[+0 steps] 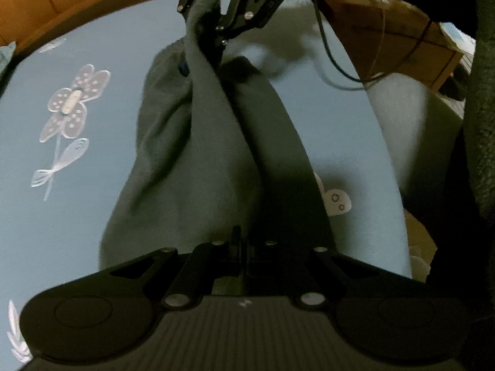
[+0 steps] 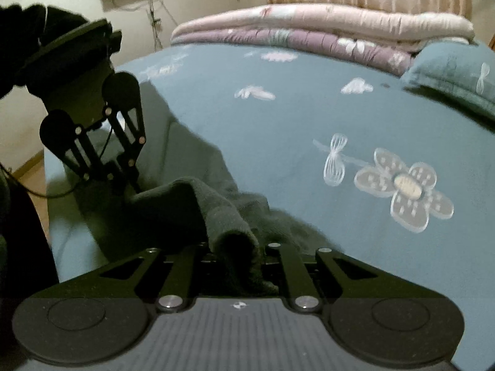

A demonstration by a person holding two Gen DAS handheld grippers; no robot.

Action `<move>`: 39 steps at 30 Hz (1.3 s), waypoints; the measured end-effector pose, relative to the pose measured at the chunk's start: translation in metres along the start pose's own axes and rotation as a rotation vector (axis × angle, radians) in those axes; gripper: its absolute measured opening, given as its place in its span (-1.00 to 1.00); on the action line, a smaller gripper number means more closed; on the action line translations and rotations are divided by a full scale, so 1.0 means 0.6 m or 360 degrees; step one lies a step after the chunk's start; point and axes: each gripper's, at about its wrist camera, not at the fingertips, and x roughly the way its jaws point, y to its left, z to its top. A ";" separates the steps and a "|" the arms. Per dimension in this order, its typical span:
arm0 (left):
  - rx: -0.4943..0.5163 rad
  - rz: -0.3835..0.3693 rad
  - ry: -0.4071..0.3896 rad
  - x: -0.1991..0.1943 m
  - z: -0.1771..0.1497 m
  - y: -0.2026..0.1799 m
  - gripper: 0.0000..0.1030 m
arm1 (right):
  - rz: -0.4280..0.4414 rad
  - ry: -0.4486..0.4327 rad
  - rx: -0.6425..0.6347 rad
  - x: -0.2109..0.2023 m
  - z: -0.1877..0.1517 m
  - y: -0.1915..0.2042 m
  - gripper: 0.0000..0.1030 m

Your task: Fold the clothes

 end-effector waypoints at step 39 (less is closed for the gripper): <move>-0.0165 0.0022 -0.0447 -0.067 -0.061 0.094 -0.99 | -0.0300 -0.0478 0.1836 -0.024 -0.058 0.025 -0.81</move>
